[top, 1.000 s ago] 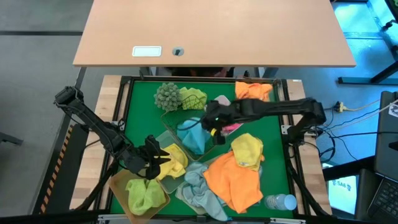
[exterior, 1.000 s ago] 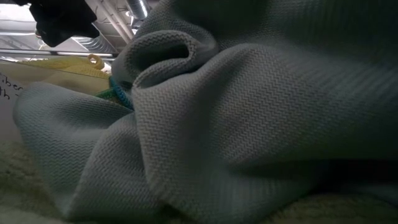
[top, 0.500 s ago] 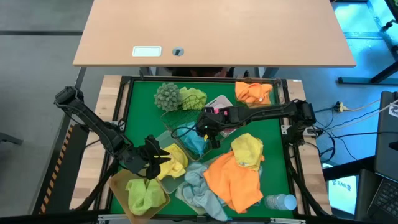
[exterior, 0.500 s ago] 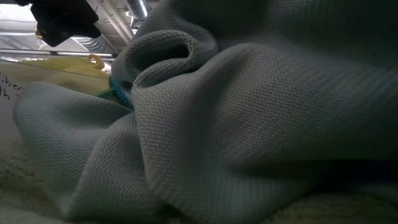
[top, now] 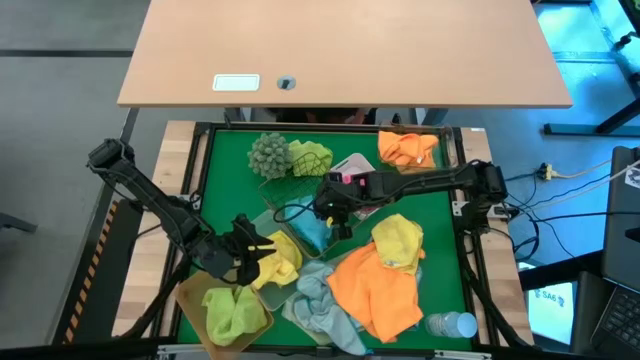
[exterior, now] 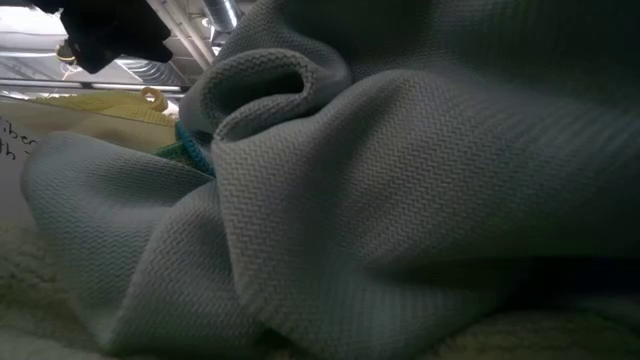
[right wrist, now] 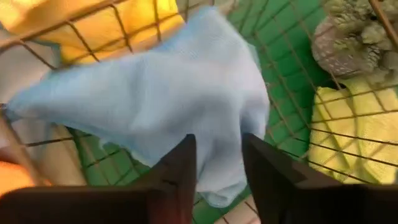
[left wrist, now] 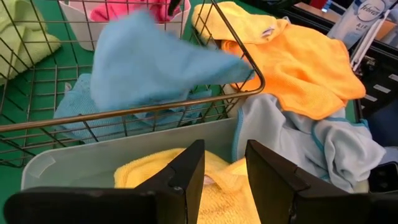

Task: Sort microfiber towel by color & place in baskets
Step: Put the blue towel into the black bin, then put the yellow towel into the gray bin

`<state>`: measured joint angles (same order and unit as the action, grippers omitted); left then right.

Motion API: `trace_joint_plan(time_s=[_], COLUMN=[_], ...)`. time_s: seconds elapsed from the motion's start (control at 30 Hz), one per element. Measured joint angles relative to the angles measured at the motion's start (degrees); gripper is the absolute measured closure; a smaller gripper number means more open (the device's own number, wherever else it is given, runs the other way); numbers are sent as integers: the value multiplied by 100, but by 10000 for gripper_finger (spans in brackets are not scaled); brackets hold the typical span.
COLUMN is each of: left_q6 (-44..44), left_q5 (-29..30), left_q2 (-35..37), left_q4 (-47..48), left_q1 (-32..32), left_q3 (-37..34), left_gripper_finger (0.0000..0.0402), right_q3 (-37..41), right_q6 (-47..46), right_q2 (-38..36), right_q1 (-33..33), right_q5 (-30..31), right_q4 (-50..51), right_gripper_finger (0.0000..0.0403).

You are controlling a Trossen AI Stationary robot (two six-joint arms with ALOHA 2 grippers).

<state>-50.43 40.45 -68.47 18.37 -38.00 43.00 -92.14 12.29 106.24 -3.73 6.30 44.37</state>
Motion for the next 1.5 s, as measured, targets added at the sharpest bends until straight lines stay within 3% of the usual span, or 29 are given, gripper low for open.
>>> trace_joint_plan(time_s=[0.23, 0.37, 0.57, 0.7, 0.77, 0.87, 1.0, 1.17, 1.37, 1.5], left_q6=[2, 7, 28, 28, 28, 103, 153, 153, 151, 149], left_q5=[58, 63, 104, 104, 104, 104, 104, 104, 100, 98], left_q2=[0, 0, 0, 0, 0, 0, -1, -1, -2, -2], left_q4=[-4, 0, -2, 0, 0, 0, 0, -2, -2, -4], left_q1=[0, 0, 0, 0, 0, 0, 0, 0, 0, -1], left_q3=[0, 0, 0, 0, 0, 0, 0, 0, 0, 0], left_gripper_finger=[289, 289, 289, 289, 289, 289, 289, 289, 289, 289], right_q3=[-158, -787, -1597, -1596, -1597, -1576, -1258, -437, 623, 1096], right_q6=[-2, -508, -2174, -2127, -2056, -2283, -2958, -3340, -3632, -3646], right_q2=[-71, -116, -129, -148, -162, -162, -164, -166, -162, -162], right_q1=[-1, -59, -316, -733, -1047, -1512, -1997, -2389, -2441, -2437], right_q5=[561, 105, -928, -1512, -1574, -1142, -586, -647, -1188, -1061], right_q4=[483, 1414, 2212, 2539, 2922, 3563, 3801, 3461, 2794, 2377], right_gripper_finger=[215, 208, 210, 210, 210, 210, 210, 210, 210, 210])
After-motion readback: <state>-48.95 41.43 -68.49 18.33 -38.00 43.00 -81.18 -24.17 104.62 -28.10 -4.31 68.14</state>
